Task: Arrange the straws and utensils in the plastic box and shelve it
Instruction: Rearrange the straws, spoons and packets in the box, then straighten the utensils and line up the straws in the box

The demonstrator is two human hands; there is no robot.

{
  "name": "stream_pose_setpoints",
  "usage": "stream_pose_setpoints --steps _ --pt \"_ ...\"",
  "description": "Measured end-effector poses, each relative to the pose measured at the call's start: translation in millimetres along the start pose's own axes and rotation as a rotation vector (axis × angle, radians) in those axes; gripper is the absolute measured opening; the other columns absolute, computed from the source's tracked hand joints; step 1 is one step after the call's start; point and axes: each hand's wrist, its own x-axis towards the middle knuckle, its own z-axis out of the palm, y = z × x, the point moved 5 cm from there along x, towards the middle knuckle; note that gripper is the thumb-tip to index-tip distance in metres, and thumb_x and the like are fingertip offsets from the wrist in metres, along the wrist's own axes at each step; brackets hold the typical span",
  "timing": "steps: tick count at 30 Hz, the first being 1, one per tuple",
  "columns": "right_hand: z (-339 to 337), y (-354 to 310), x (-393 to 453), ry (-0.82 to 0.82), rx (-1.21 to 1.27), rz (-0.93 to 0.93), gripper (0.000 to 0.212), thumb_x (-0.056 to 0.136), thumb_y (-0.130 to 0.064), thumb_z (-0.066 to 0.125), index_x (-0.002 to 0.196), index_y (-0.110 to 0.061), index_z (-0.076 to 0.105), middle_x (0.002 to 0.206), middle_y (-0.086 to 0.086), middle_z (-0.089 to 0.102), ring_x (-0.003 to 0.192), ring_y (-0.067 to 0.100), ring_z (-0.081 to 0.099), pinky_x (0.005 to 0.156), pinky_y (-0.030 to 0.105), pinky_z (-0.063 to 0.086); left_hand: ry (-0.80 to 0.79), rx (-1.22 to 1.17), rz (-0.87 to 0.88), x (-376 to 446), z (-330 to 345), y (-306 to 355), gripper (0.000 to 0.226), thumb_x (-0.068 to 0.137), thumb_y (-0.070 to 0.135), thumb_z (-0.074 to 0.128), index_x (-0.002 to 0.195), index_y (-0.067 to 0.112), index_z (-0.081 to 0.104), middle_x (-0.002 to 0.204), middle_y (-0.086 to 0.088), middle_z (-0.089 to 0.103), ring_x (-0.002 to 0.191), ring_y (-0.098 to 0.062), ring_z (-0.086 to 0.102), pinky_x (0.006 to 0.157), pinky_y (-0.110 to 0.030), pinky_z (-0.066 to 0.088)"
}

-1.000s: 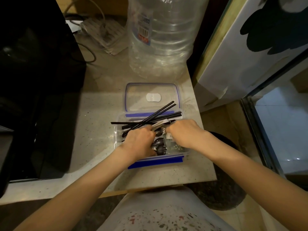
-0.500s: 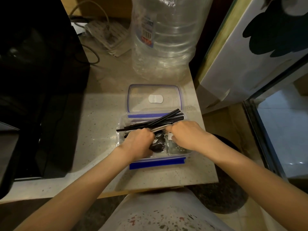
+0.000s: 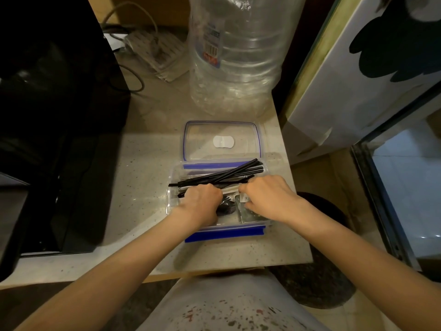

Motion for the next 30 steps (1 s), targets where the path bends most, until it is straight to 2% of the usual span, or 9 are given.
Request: stream_pose_setpoints --steps 6,9,13,17,21,24,27,30 --pt "-0.1 4.8 14.7 -0.187 -0.022 -0.01 0.027 0.09 -0.007 0.049 0.113 -0.015 0.06 0.1 0.006 0.065 0.091 0.023 0.06 0.063 0.03 0.041 -0.031 0.016 0.018 -1.8 -0.4 -5.8 0.018 0.086 0.023 0.06 0.098 0.01 0.061 0.097 -0.006 0.066 0.087 -0.021 0.062 0.074 -0.03 0.053" --pt "-2.4 4.7 22.3 -0.185 0.051 -0.003 0.017 0.089 -0.014 0.053 0.102 -0.012 0.064 0.093 0.005 0.064 0.085 0.022 0.06 0.066 0.032 0.047 -0.04 0.031 0.038 -3.0 2.6 -4.2 0.019 0.088 0.025 0.058 0.098 0.009 0.061 0.097 -0.006 0.065 0.087 -0.021 0.062 0.073 -0.03 0.051" --pt "-1.8 -6.1 24.8 -0.13 0.14 0.027 0.02 0.086 -0.027 0.06 0.092 -0.008 0.064 0.079 0.005 0.058 0.074 0.021 0.057 0.063 0.031 0.046 -0.002 0.013 0.009 -2.9 3.7 -6.1 0.019 0.086 0.027 0.061 0.095 0.011 0.062 0.092 -0.005 0.067 0.08 -0.019 0.063 0.068 -0.028 0.052" --pt "5.2 -11.1 23.2 -0.04 0.093 0.046 0.018 0.087 -0.024 0.059 0.098 -0.011 0.064 0.091 0.006 0.067 0.081 0.021 0.062 0.072 0.034 0.052 0.036 -0.009 0.001 -5.8 3.0 -5.8 0.018 0.087 0.025 0.06 0.097 0.01 0.062 0.092 -0.005 0.067 0.081 -0.019 0.064 0.069 -0.028 0.054" --pt "7.3 -12.3 22.4 -0.017 0.075 0.037 0.018 0.089 -0.017 0.055 0.104 -0.01 0.062 0.099 0.009 0.067 0.088 0.024 0.063 0.07 0.032 0.047 0.003 -0.041 -0.017 -5.0 2.9 -8.2 0.016 0.085 0.021 0.062 0.097 0.01 0.061 0.092 -0.005 0.066 0.083 -0.021 0.064 0.074 -0.032 0.056" --pt "7.9 -10.7 17.0 -0.055 0.15 0.006 0.024 0.091 -0.022 0.055 0.111 -0.009 0.056 0.105 0.009 0.064 0.09 0.022 0.062 0.073 0.031 0.049 -0.014 -0.066 -0.023 -4.5 3.2 -10.2 0.019 0.083 0.022 0.063 0.098 0.011 0.061 0.094 -0.006 0.066 0.085 -0.021 0.064 0.074 -0.032 0.056" --pt "3.3 -1.5 7.8 -0.09 0.251 0.019 0.03 0.087 -0.029 0.062 0.109 -0.009 0.055 0.102 0.008 0.063 0.084 0.018 0.06 0.071 0.029 0.051 -0.004 -0.079 -0.019 -4.3 3.8 -11.4 0.019 0.084 0.022 0.063 0.1 0.011 0.061 0.095 -0.006 0.066 0.085 -0.021 0.063 0.073 -0.03 0.054" --pt "3.8 -5.7 2.5 -0.101 0.173 -0.014 0.032 0.088 -0.029 0.06 0.111 -0.007 0.056 0.102 0.009 0.064 0.087 0.02 0.061 0.073 0.029 0.052 0.009 -0.078 -0.014 -4.4 3.9 -11.5 0.018 0.084 0.021 0.063 0.099 0.011 0.061 0.095 -0.006 0.066 0.085 -0.02 0.063 0.072 -0.03 0.054"
